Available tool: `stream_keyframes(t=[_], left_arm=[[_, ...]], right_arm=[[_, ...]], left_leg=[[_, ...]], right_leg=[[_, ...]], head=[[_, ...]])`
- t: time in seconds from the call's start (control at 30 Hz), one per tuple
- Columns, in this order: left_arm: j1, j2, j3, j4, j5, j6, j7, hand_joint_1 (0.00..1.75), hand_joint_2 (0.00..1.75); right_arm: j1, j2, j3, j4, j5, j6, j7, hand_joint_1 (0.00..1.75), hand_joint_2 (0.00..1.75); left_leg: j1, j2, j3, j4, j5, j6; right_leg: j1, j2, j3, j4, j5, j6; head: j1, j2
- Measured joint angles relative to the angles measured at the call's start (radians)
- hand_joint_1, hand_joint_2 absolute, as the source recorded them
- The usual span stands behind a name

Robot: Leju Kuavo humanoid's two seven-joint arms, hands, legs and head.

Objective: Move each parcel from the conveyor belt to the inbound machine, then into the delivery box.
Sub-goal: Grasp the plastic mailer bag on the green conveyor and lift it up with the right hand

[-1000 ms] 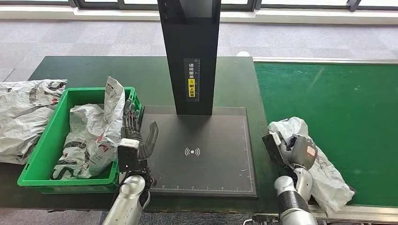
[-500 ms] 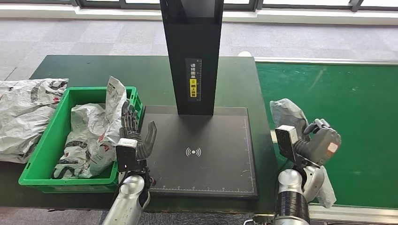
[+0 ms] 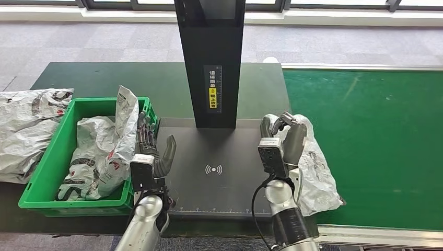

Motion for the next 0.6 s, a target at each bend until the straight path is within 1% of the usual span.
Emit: stream_keyframes(t=[0.03,0.17,0.23,0.33,0.37,0.43,0.5,0.57,0.6], left_arm=[[-0.002,0.000,-0.007,0.004,0.003,0.004,0.000,0.00,1.75],[-0.011,0.000,-0.036,0.022,0.014,0.018,0.000,0.00,1.75],[-0.014,0.000,-0.044,0.031,0.023,0.028,0.000,0.00,1.75],[-0.015,0.000,-0.048,0.040,0.028,0.039,0.000,0.00,1.75],[-0.015,0.000,-0.048,0.042,0.029,0.042,0.000,0.00,1.75],[-0.015,0.000,-0.049,0.045,0.029,0.046,0.000,0.00,1.75],[-0.015,0.001,-0.049,0.047,0.032,0.047,0.000,0.00,1.75],[-0.015,0.001,-0.049,0.047,0.035,0.047,0.000,0.00,1.75],[-0.015,0.001,-0.049,0.047,0.036,0.047,0.000,0.00,1.75]], right_arm=[[-0.006,0.001,0.025,0.030,-0.035,0.009,0.000,1.75,1.75],[-0.029,0.007,0.089,0.157,-0.150,0.090,0.000,0.00,1.75],[-0.037,0.010,0.106,0.207,-0.169,0.079,0.000,0.00,1.75],[-0.046,0.011,0.120,0.253,-0.150,-0.011,0.000,0.00,1.75],[-0.046,0.012,0.115,0.259,-0.112,-0.036,0.002,0.00,1.75],[-0.038,0.012,0.066,0.247,0.056,-0.068,0.012,0.00,1.75],[-0.027,0.012,-0.025,0.220,0.270,-0.082,0.025,0.00,0.87],[-0.018,0.011,-0.101,0.201,0.380,-0.088,0.036,0.00,0.00],[-0.014,0.010,-0.130,0.188,0.406,-0.089,0.047,0.00,0.00]], left_leg=[[0.000,0.000,0.000,0.000,0.000,0.000],[0.000,-0.001,0.000,0.000,0.000,0.000],[0.000,-0.001,0.000,0.000,0.000,0.000],[0.000,-0.001,0.000,0.000,0.000,0.000],[0.000,-0.001,0.000,0.000,0.000,0.000],[0.000,-0.002,0.000,0.000,0.000,0.000],[0.000,-0.004,0.000,0.000,0.000,0.000],[0.000,-0.004,0.000,0.000,0.000,0.000],[-0.001,-0.004,0.000,0.000,0.000,0.000]], right_leg=[[0.000,0.000,0.000,0.000,0.000,0.000],[0.000,0.000,0.000,0.000,0.000,0.000],[0.000,-0.001,0.000,0.000,0.000,0.000],[0.000,0.000,0.000,0.000,0.000,0.000],[0.000,0.000,0.000,0.000,0.000,0.000],[0.000,-0.001,0.000,-0.001,0.000,0.000],[0.000,-0.003,0.001,-0.001,0.000,0.000],[0.000,-0.003,0.001,-0.001,0.000,0.000],[-0.001,-0.002,0.001,-0.001,0.000,0.000]], head=[[0.000,0.000],[0.000,0.000],[0.000,0.000],[0.000,0.000],[0.000,0.000],[0.000,0.000],[0.000,0.000],[0.000,0.000],[0.000,0.000]])
